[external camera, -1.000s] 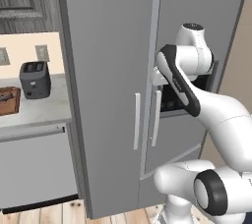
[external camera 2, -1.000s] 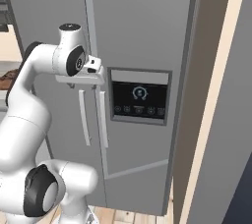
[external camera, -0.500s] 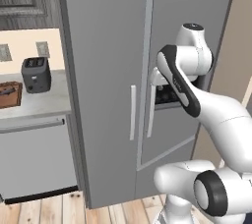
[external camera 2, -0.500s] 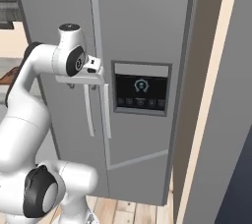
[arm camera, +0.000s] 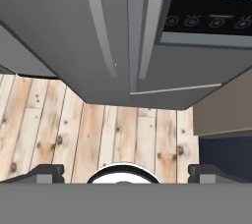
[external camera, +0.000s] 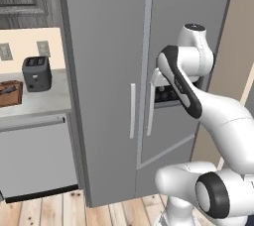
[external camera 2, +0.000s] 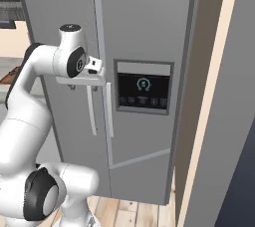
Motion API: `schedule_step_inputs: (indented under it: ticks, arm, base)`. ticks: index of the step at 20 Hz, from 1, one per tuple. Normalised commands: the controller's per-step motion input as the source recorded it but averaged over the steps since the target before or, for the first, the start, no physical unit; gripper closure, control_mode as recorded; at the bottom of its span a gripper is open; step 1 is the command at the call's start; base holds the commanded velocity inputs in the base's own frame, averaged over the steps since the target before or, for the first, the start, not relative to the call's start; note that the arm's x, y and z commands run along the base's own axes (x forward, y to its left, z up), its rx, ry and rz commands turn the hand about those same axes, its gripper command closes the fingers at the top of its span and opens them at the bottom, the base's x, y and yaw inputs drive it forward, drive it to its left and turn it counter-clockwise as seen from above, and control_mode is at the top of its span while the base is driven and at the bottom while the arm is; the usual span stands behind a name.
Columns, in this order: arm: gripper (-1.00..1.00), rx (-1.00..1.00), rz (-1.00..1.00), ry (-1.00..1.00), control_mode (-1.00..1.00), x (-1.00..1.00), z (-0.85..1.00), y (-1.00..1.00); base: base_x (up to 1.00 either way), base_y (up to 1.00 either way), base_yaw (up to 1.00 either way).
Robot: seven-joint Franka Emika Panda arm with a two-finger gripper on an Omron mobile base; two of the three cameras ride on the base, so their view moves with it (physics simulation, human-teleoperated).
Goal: Retrieve a lemon from the fridge and place it on the cutting board with the fish.
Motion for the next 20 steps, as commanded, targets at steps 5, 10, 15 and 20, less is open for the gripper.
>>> schedule_step_inputs:
  ticks: [5, 10, 15, 20]
  arm:
    - [-1.00, 0.00, -0.01, -0.01, -1.00, 0.06, 0.00, 0.00]
    - [-1.00, 0.01, -0.19, 0.00, -1.00, 0.00, -0.71, -0.06]
    - [-1.00, -0.01, -0.20, -0.04, -1.00, 0.44, -0.99, 0.00]
    - [-1.00, 0.01, 0.06, -0.18, -1.00, 0.60, -0.65, -0.02]
  base:
    - [0.00, 0.00, 0.00]
    - [0.00, 0.00, 0.00]
    - [0.00, 0.00, 0.00]
    - [0.00, 0.00, 0.00]
